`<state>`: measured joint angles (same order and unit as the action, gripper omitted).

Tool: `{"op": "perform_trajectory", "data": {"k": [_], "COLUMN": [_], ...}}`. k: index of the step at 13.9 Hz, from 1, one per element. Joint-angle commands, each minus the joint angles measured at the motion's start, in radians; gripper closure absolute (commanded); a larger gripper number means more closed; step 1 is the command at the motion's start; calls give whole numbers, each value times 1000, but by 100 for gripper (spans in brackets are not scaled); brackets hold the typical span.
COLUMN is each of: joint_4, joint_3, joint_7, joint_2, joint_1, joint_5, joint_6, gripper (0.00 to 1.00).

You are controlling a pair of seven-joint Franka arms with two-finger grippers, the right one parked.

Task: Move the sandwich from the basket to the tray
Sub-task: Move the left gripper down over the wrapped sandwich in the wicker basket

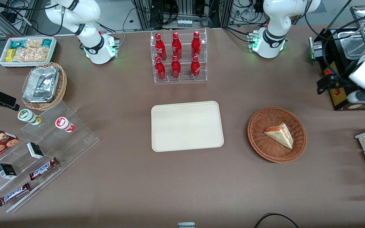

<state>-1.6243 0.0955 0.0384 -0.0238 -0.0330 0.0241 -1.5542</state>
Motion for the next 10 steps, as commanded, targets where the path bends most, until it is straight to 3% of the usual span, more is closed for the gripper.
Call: {"op": "perform_trajectory", "data": {"k": [1,5,10], "joint_4": [-121,-366,-600], "joint_3": [9,9,9], "joint_7": [24,298,778], "joint_2": [-25,-25,-48], "joint_1": [1,1,1], "joint_5": [-6,-6,-3], "joint_6": [-160,-487,-855], "gripper": [0,0,0]}}
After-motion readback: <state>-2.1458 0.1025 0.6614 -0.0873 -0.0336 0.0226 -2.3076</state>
